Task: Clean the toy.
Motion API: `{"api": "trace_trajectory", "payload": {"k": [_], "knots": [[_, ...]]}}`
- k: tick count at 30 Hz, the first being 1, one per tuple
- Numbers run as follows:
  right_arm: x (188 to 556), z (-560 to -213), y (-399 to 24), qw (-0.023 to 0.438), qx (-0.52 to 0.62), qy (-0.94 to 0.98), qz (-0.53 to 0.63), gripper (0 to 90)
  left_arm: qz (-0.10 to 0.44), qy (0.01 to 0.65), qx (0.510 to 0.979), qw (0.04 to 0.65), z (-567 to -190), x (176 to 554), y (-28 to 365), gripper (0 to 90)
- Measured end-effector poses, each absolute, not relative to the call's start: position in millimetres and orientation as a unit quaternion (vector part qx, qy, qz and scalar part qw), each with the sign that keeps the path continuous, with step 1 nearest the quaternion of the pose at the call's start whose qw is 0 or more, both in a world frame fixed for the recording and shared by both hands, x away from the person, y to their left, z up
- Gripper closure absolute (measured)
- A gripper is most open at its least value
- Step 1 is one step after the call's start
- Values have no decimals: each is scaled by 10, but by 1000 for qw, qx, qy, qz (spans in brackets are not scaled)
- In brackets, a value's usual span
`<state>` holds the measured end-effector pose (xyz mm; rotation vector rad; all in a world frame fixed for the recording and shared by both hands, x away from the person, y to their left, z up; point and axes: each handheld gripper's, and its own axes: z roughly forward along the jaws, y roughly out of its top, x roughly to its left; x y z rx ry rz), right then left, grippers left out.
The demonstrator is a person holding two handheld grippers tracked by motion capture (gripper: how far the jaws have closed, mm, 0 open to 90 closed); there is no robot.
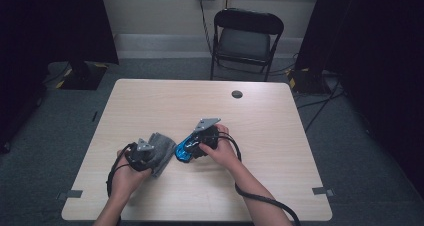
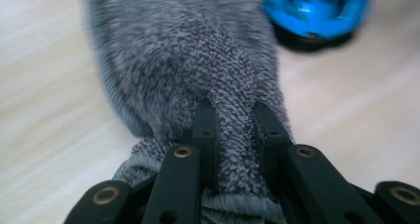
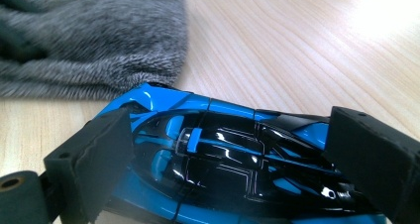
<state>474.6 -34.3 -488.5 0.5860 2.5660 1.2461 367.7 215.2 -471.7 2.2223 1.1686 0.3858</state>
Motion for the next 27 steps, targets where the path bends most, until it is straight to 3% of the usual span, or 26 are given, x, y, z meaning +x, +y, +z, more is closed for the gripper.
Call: {"api": "trace_trajectory", "payload": {"k": [11, 27], "knots": [[4749, -4879, -339, 114, 199, 877, 422, 44, 61, 427, 831, 351, -4747, 3564, 1960, 768], [4746, -4885, -340, 115, 201, 875, 425, 43, 33, 383, 840, 383, -4762, 3431, 1617, 769]]}}
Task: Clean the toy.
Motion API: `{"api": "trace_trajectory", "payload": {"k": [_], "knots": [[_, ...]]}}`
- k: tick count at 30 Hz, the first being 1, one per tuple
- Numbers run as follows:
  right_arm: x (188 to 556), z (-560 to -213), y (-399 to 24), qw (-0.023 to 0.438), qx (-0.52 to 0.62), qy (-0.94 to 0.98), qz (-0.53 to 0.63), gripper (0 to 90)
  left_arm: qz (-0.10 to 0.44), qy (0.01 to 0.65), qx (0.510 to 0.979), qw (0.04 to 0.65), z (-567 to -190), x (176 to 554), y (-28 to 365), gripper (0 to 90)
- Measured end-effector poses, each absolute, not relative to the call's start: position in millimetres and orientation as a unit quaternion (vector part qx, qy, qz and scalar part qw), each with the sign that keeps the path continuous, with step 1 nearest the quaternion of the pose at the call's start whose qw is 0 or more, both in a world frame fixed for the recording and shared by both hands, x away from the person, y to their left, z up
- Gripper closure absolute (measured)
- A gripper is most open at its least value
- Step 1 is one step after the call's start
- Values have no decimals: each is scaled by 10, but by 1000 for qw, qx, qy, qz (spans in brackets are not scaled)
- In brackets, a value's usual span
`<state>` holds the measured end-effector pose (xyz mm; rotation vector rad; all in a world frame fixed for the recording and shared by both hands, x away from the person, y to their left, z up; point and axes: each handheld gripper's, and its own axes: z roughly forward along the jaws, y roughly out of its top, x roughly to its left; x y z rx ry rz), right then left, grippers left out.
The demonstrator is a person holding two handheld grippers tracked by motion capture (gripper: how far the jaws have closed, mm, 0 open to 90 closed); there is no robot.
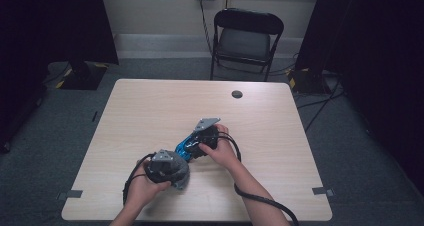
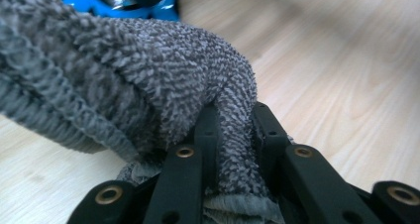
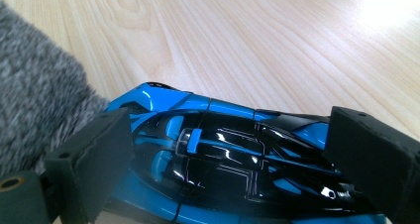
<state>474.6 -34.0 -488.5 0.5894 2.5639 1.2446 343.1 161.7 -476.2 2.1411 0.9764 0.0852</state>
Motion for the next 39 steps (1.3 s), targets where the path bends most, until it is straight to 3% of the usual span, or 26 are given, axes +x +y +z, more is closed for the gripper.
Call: {"api": "trace_trajectory", "payload": {"k": [18, 27, 39], "knots": [[4744, -4882, -337, 115, 203, 875, 424, 44, -10, 322, 849, 420, -4674, 3366, 1340, 765], [4744, -4887, -340, 115, 203, 874, 426, 44, -3, 338, 842, 421, -4548, 3391, 1676, 763], [4741, -4891, -343, 116, 203, 873, 428, 44, 82, 424, 793, 430, -4473, 3518, 2301, 761]]}}
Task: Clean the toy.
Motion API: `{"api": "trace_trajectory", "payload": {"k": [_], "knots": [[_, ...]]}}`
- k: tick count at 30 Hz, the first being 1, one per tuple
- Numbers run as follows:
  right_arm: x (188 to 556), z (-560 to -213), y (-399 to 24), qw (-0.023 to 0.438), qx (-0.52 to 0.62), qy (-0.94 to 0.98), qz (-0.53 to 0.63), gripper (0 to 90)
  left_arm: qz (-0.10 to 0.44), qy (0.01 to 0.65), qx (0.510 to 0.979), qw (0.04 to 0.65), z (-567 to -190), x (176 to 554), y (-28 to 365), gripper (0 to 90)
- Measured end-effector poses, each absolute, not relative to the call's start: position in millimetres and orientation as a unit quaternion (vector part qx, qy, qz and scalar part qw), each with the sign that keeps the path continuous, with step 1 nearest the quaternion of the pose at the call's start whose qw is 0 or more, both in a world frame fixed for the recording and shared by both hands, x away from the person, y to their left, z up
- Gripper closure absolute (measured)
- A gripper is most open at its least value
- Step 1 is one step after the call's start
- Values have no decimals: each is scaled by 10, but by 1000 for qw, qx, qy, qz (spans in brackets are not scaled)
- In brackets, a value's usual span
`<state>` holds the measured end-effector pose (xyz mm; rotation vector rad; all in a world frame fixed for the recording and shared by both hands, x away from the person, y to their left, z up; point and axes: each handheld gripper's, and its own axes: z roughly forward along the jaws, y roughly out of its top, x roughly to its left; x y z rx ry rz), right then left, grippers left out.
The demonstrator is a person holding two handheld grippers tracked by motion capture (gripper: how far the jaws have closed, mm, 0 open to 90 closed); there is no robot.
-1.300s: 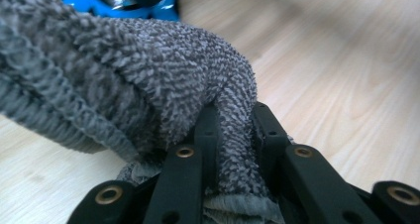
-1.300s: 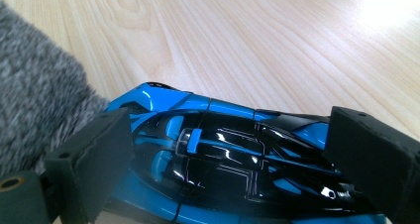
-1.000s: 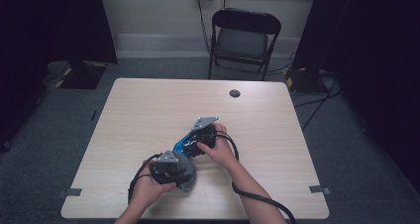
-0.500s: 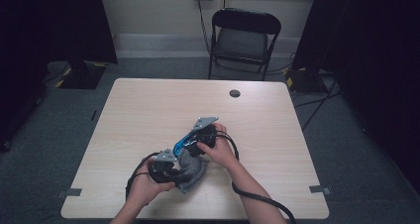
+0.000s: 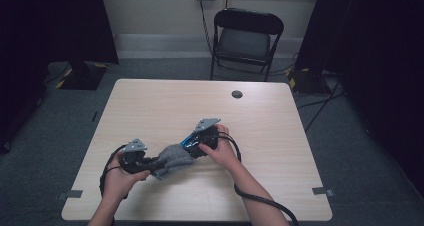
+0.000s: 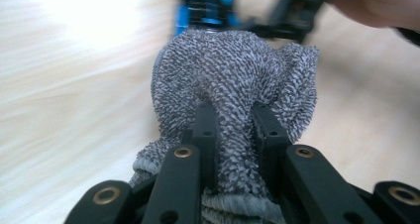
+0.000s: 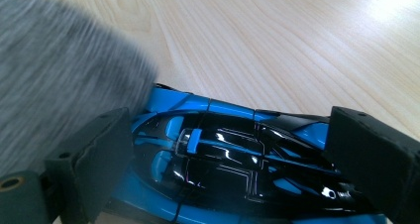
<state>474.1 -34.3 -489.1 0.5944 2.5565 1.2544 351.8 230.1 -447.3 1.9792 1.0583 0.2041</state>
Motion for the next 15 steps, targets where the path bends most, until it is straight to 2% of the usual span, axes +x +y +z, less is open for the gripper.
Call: {"api": "trace_trajectory", "payload": {"k": [7, 15], "knots": [[4743, -4893, -346, 116, 202, 873, 429, 44, 133, 476, 755, 430, -4532, 3615, 2531, 759], [4744, -4892, -345, 116, 202, 873, 428, 43, 161, 498, 746, 412, -4624, 3725, 2493, 758]]}}
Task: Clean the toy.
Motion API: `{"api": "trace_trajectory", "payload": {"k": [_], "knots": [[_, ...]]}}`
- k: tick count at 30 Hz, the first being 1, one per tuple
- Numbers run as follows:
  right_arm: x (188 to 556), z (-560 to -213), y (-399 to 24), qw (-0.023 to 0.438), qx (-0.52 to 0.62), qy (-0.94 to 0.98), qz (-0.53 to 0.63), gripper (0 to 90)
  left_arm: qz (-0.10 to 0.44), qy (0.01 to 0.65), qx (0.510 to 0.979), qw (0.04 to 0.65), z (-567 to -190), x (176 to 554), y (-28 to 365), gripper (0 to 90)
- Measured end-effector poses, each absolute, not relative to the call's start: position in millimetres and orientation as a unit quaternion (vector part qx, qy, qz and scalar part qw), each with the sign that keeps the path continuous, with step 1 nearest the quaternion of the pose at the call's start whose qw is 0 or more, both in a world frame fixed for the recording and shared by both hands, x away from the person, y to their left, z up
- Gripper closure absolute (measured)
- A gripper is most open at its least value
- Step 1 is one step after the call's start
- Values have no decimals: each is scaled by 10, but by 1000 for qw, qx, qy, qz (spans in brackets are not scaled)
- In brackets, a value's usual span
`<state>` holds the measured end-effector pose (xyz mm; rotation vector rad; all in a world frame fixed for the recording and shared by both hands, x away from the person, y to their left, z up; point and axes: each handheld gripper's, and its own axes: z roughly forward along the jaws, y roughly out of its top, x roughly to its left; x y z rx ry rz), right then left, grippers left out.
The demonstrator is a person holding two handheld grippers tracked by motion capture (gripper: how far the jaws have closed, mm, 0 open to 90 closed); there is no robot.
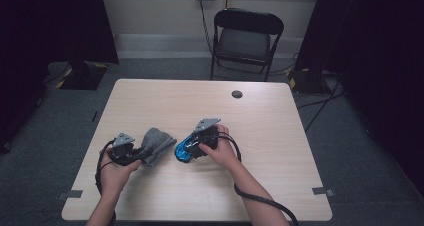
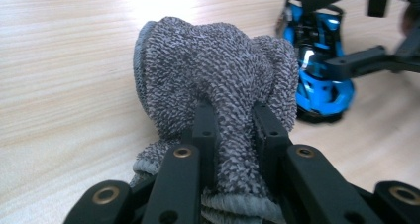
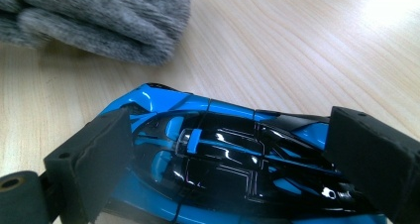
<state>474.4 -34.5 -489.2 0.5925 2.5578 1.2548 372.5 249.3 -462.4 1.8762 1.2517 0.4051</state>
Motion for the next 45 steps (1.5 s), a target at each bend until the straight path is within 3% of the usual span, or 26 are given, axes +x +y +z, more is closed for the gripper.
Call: {"api": "trace_trajectory", "payload": {"k": [4, 14, 45], "knots": [[4744, -4892, -345, 116, 202, 873, 429, 43, 165, 507, 742, 407, -4703, 3794, 2389, 753], [4742, -4894, -345, 117, 203, 872, 430, 43, 110, 475, 793, 365, -4760, 3778, 2112, 761], [4744, -4888, -338, 116, 205, 873, 427, 43, 0, 414, 821, 393, -4779, 3467, 1628, 768]]}}
